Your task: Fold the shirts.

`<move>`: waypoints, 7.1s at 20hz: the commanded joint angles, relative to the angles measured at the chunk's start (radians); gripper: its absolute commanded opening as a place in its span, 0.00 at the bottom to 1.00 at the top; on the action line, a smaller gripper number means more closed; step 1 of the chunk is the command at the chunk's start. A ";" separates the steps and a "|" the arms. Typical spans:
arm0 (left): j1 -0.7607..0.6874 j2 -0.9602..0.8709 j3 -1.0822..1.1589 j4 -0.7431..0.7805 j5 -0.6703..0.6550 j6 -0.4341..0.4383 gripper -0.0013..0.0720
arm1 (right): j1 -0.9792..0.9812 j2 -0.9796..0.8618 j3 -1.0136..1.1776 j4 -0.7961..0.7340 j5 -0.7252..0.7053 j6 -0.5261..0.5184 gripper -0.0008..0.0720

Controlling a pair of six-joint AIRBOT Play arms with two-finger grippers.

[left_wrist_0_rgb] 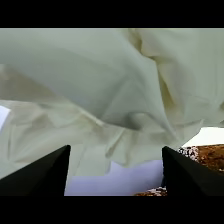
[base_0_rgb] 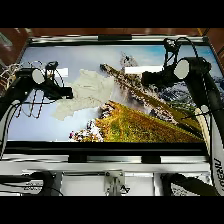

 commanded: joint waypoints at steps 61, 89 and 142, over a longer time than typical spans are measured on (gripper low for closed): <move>-0.033 -0.193 0.063 -0.536 0.225 0.394 0.09 | 0.132 -0.529 0.216 0.406 -0.162 -0.034 0.12; -0.139 0.356 0.173 -0.375 -0.109 0.245 0.09 | 0.241 -0.013 0.329 0.043 0.154 0.098 0.11; 0.157 -0.148 -0.163 -0.483 -0.071 0.337 0.09 | 0.096 -0.210 -0.410 0.310 -0.105 0.235 0.52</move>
